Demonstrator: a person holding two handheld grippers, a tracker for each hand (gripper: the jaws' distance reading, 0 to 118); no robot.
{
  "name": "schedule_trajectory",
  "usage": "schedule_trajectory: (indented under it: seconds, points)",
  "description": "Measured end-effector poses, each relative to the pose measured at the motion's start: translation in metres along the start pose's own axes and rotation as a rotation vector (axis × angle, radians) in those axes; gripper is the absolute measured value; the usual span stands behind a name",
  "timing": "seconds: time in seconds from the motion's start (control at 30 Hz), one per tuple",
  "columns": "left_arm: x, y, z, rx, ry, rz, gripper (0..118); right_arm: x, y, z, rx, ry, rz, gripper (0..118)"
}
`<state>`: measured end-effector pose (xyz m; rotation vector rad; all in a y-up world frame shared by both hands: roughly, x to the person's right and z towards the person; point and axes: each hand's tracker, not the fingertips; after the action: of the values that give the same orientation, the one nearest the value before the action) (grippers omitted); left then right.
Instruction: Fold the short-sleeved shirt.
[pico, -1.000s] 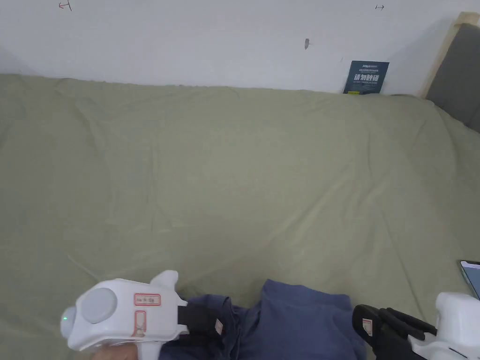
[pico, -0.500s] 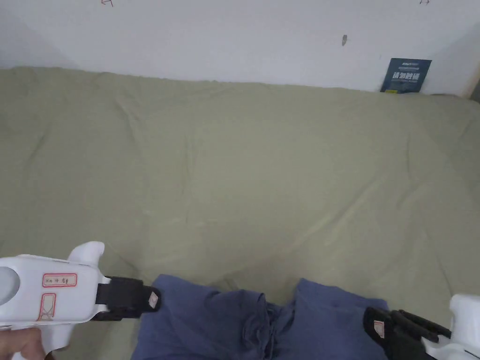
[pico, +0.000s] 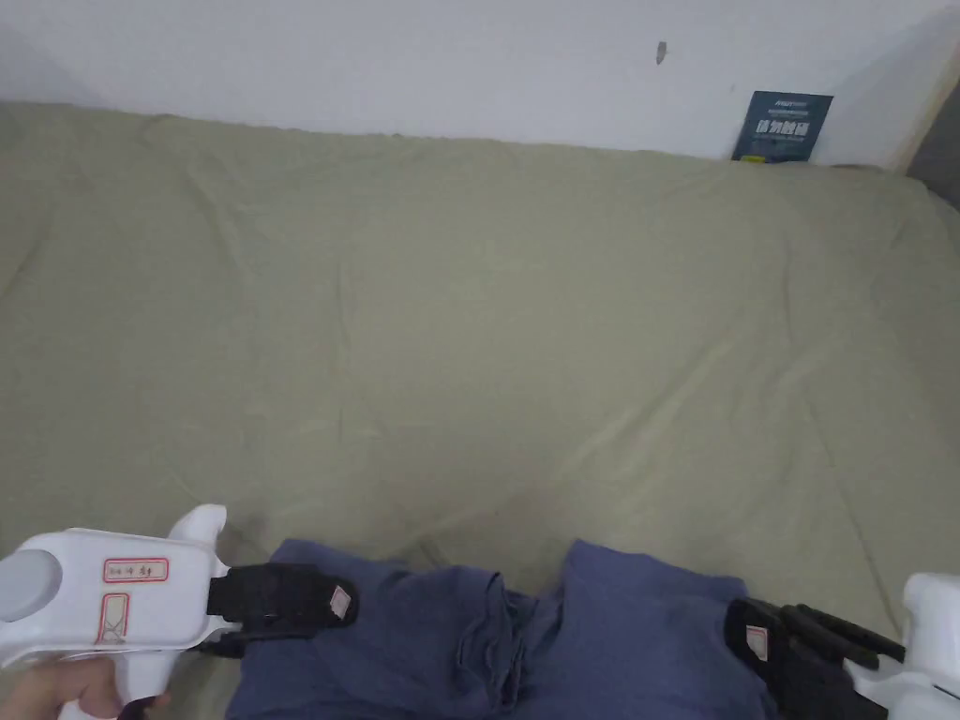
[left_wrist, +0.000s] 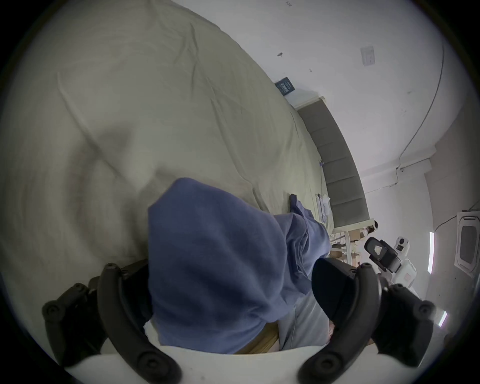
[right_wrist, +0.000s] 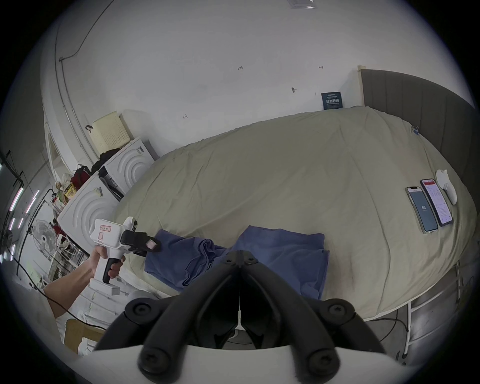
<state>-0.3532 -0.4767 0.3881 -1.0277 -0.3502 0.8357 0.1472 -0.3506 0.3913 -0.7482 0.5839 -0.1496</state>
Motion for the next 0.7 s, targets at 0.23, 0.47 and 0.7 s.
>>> schedule_trajectory:
  seconds: [0.23, 0.47, 0.7]
  points:
    - [-0.010, -0.015, 0.016, 0.052, -0.028, 0.095, 11, 0.004, -0.003, 0.004, 0.009, 0.008, -0.032, 1]
    - [0.002, -0.030, 0.068, 0.140, 0.001, 0.097, 11, 0.005, 0.005, 0.014, 0.036, 0.020, -0.011, 1]
    - [0.008, -0.039, 0.146, 0.268, 0.239, 0.102, 11, 0.004, 0.012, 0.015, 0.055, 0.042, 0.008, 1]
